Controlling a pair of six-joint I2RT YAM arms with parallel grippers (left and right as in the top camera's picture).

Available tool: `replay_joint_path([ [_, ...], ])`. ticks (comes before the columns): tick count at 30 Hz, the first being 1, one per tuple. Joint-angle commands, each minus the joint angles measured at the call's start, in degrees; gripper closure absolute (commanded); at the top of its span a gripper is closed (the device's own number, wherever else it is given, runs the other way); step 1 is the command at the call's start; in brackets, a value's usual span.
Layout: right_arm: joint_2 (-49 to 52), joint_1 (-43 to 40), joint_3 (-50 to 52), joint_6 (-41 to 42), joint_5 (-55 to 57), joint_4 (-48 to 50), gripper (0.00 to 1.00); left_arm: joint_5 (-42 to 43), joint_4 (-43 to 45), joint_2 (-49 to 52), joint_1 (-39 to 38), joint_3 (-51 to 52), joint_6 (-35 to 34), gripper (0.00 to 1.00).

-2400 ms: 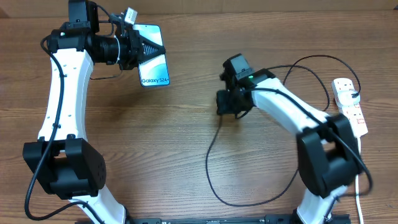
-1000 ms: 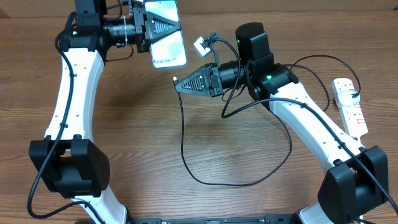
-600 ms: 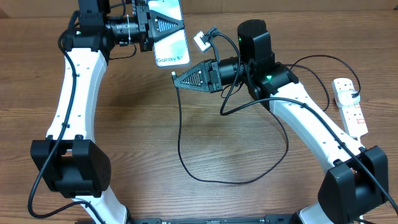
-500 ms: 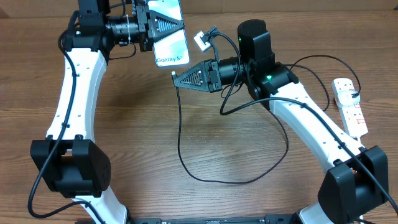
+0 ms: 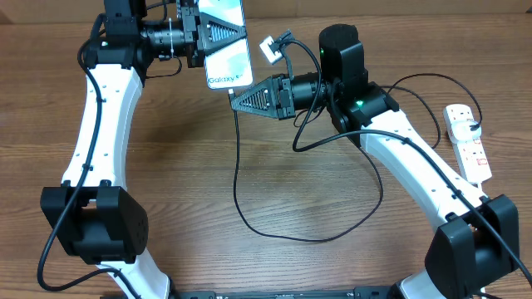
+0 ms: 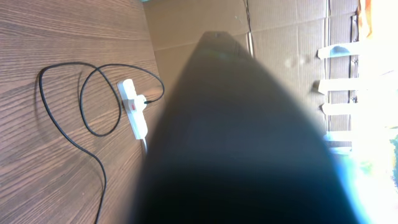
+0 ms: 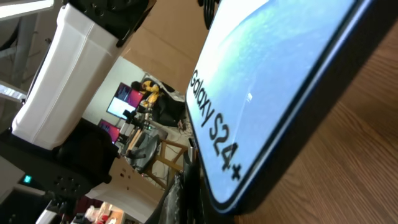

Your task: Plug charger to phone and switch on socket

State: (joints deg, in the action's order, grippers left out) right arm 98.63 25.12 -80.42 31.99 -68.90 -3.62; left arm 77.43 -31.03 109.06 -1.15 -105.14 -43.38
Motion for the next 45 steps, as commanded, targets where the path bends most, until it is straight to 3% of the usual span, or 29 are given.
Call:
replay_joint_path([
  [1,-0.2,-0.1,-0.6,1.0,1.0,0.5,0.96,3.2,0.5,0.0,-0.6,-0.7,0.4,0.96],
  [29,-0.2,-0.1,-0.6,1.3,4.7,0.6,0.96,3.6,1.5,0.0,-0.8,-0.7,0.5,0.96],
  [45,-0.2,-1.5,-0.6,5.8,5.9,4.6,0.96,3.6,1.5,0.0,-0.8,-0.7,1.6,0.96],
])
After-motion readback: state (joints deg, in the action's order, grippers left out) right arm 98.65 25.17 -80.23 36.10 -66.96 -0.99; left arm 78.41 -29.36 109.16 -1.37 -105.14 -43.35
